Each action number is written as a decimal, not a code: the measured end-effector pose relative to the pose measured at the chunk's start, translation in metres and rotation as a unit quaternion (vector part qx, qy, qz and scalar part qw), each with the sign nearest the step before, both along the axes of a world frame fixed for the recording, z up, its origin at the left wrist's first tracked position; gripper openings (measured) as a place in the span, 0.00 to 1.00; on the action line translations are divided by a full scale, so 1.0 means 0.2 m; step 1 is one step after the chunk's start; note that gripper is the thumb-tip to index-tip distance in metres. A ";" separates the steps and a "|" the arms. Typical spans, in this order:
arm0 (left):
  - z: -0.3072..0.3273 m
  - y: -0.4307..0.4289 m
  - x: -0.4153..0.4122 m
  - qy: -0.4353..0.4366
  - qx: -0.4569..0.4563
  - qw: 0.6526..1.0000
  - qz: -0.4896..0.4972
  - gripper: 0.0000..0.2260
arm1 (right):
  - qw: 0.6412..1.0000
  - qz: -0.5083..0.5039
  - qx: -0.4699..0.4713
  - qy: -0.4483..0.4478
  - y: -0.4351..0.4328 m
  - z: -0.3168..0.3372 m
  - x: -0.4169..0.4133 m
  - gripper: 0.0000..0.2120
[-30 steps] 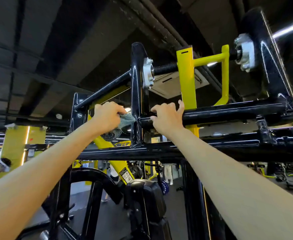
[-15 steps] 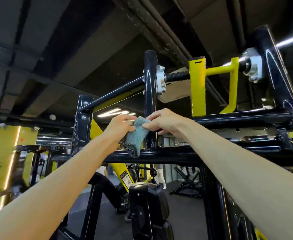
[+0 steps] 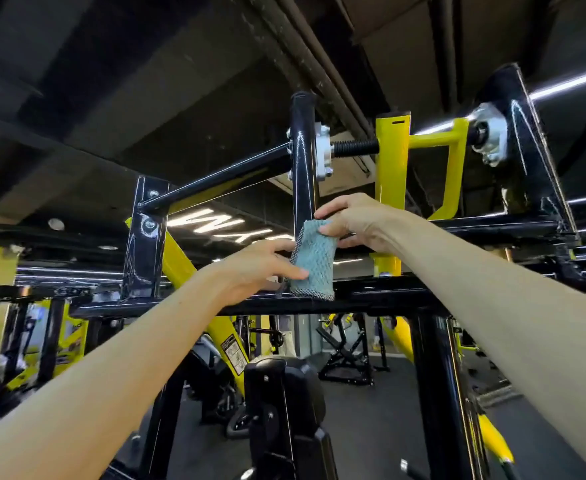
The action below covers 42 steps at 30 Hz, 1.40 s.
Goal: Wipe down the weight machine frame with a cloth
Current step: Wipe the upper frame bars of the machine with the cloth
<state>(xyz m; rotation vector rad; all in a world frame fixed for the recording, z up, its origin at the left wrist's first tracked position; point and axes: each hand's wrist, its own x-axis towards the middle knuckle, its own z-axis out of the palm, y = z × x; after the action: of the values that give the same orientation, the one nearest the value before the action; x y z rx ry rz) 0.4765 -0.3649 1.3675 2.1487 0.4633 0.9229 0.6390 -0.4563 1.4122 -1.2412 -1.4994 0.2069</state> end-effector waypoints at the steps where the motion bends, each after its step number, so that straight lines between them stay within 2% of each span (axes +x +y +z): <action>1: 0.01 0.00 0.00 -0.002 -0.011 1.000 -0.014 0.27 | 1.000 0.007 -0.008 -0.006 0.00 -0.01 -0.01 0.11; 4: -0.04 -0.04 0.08 -0.064 -0.047 0.996 -0.048 0.20 | 1.000 0.003 -0.015 0.014 0.01 -0.03 -0.06 0.10; 6: -0.10 -0.04 0.17 -0.193 -0.118 0.974 -0.015 0.14 | 0.996 -0.067 -0.002 0.056 0.05 -0.04 -0.07 0.07; 8: -0.12 -0.01 0.22 -0.319 -0.171 0.931 0.043 0.10 | 0.974 -0.222 0.054 0.005 0.09 -0.03 -0.02 0.09; 9: -0.11 0.02 0.23 -0.345 -0.154 0.922 0.080 0.09 | 0.955 -0.282 0.079 -0.047 0.09 -0.03 0.01 0.11; 10: -0.09 0.05 0.24 -0.342 -0.099 0.927 0.121 0.08 | 0.940 -0.314 0.093 -0.098 0.09 -0.02 0.03 0.12; 12: -0.04 0.08 0.25 -0.306 0.059 0.929 0.197 0.07 | 0.924 -0.327 0.091 -0.174 0.08 -0.02 0.06 0.15; 14: 0.04 0.06 0.29 -0.273 0.212 0.905 0.248 0.09 | 0.915 -0.331 0.076 -0.218 0.09 -0.02 0.07 0.18; 16: 0.12 0.05 0.34 -0.236 0.318 0.865 0.308 0.10 | 0.907 -0.337 0.057 -0.247 0.12 -0.03 0.07 0.21; 18: 0.16 0.07 0.39 -0.165 0.411 0.822 0.358 0.12 | 0.893 -0.352 0.046 -0.276 0.17 -0.06 0.09 0.21; 21: 0.19 0.13 0.45 0.008 0.567 0.734 0.373 0.12 | 0.866 -0.373 0.072 -0.326 0.18 -0.09 0.14 0.18; 22: 0.20 0.14 0.44 0.058 0.595 0.708 0.377 0.13 | 0.863 -0.371 0.084 -0.333 0.18 -0.09 0.16 0.17; 24: 0.24 0.12 0.44 0.127 0.611 0.672 0.399 0.15 | 0.870 -0.356 0.115 -0.320 0.17 -0.09 0.17 0.18; 27: 0.35 0.09 0.48 0.227 0.617 0.620 0.428 0.16 | 0.894 -0.317 0.151 -0.278 0.17 -0.10 0.18 0.26; 30: 0.44 0.09 0.60 0.285 0.569 0.641 0.429 0.16 | 0.904 -0.291 0.183 -0.255 0.18 -0.09 0.24 0.27; 33: 0.45 0.09 0.66 0.290 0.587 0.622 0.429 0.12 | 0.879 -0.314 0.211 -0.290 0.19 -0.10 0.26 0.22; 36: 0.48 0.06 0.59 0.284 0.573 0.654 0.404 0.15 | 0.874 -0.315 0.226 -0.293 0.20 -0.10 0.25 0.20; 37: 0.49 0.04 0.56 0.295 0.574 0.654 0.394 0.17 | 0.878 -0.311 0.231 -0.280 0.20 -0.09 0.26 0.19; 40: 0.53 -0.02 0.56 0.377 0.549 0.634 0.393 0.19 | 0.895 -0.304 0.238 -0.225 0.20 -0.08 0.27 0.16; 42: 0.55 -0.02 0.61 0.409 0.524 0.626 0.409 0.14 | 0.892 -0.309 0.247 -0.220 0.21 -0.09 0.25 0.15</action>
<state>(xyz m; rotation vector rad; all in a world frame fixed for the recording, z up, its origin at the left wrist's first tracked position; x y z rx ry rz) 0.5988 -0.3691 1.4780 3.5230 1.8627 0.5733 0.6893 -0.4135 1.3946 -1.3145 -1.3178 -0.8809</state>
